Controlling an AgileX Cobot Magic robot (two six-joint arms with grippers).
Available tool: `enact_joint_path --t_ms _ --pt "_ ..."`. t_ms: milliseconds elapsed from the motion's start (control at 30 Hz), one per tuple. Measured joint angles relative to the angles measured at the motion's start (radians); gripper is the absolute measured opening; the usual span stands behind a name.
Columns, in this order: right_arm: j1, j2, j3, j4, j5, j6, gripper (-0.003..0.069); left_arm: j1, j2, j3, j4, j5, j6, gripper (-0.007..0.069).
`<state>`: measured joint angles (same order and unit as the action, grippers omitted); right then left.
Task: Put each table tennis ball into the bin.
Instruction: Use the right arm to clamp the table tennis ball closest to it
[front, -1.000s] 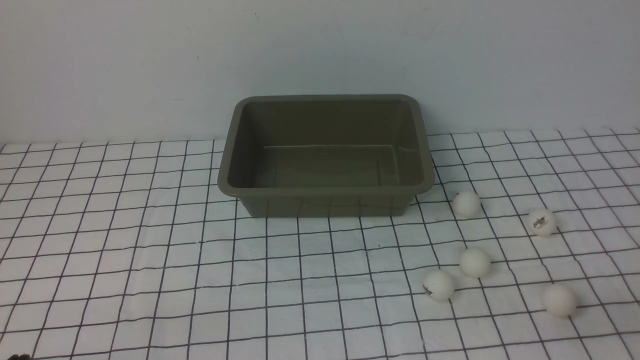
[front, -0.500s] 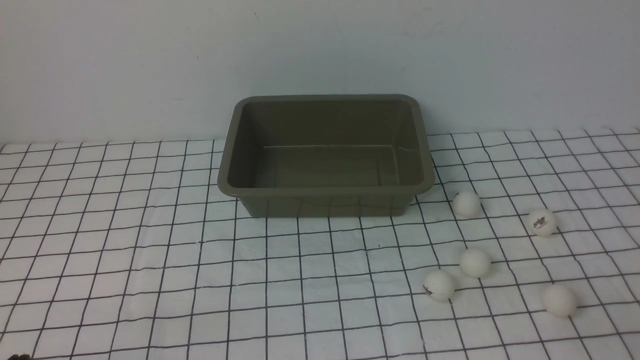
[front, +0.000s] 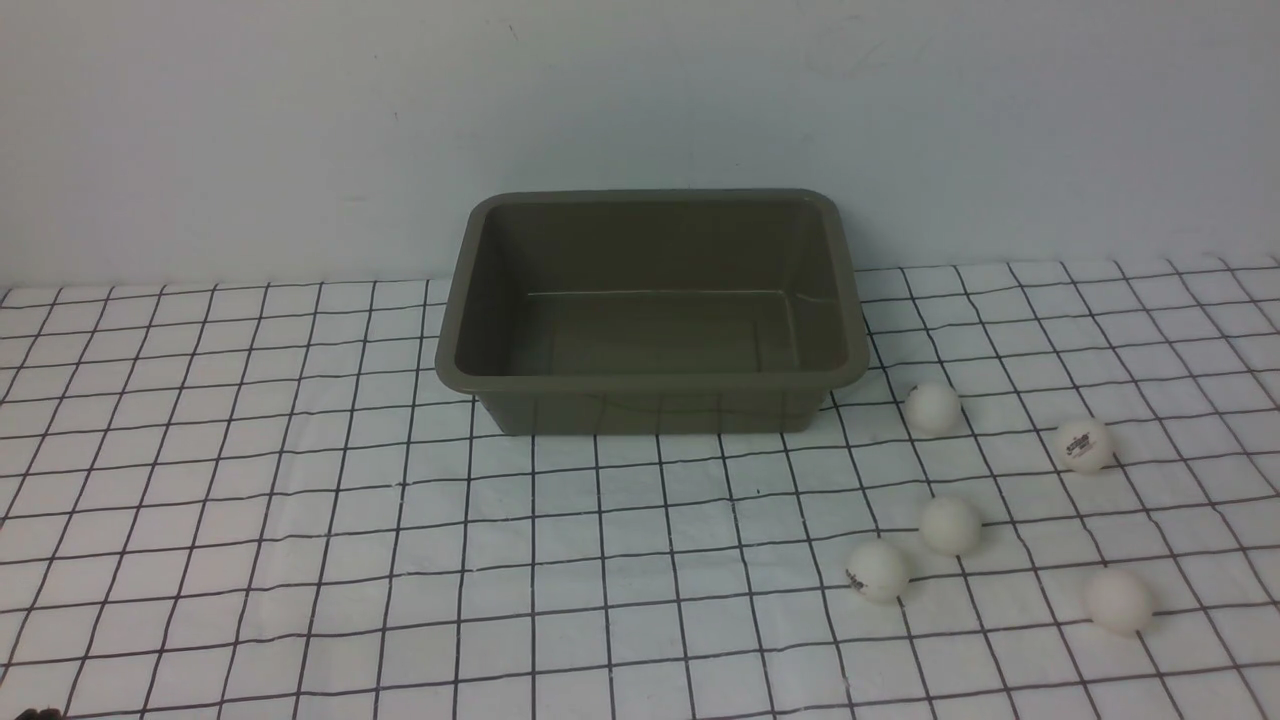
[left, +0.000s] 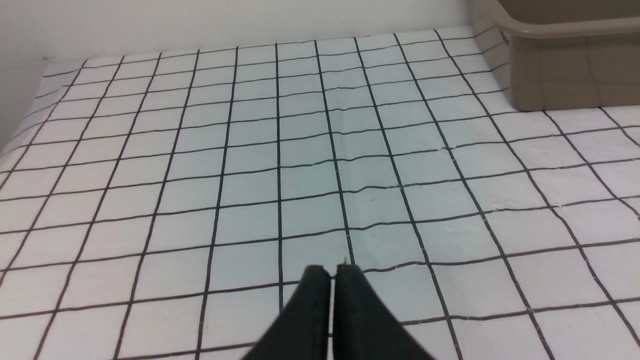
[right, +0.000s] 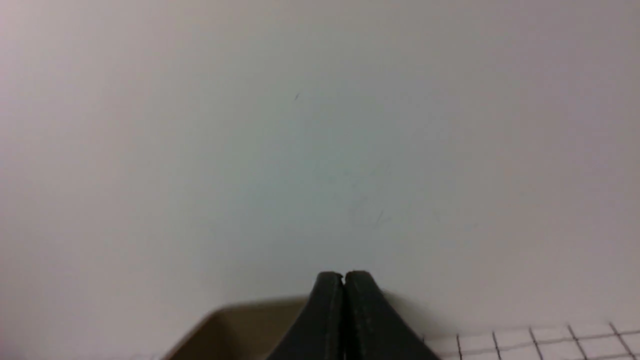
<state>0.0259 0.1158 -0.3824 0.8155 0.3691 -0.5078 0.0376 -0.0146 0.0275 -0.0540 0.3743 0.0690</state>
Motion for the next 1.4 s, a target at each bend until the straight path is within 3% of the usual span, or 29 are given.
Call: enact_joint_path --t_ms 167,333,567,800,1100,1400 --pt "0.000 0.224 -0.155 -0.019 0.261 -0.110 -0.0018 0.000 0.000 0.000 0.000 0.000 0.000 -0.0004" --pt "0.000 0.415 -0.248 -0.051 0.353 -0.134 -0.0018 0.000 0.000 0.000 0.000 0.000 0.000 -0.0004" --pt "0.000 0.764 -0.407 -0.280 0.448 -0.110 -0.0018 0.000 0.000 0.000 0.000 0.000 0.000 -0.0004" --pt "0.000 1.021 -0.535 -0.469 0.457 -0.010 -0.0018 0.000 0.000 0.000 0.000 0.000 0.000 -0.0004" --pt "0.000 1.372 -0.733 -0.711 0.495 0.326 -0.0018 0.000 0.000 0.000 0.000 0.000 0.000 -0.0004" --pt "0.000 1.585 -0.970 -0.741 0.632 0.380 0.0047 0.000 0.000 0.000 0.000 0.000 0.000 -0.0004"
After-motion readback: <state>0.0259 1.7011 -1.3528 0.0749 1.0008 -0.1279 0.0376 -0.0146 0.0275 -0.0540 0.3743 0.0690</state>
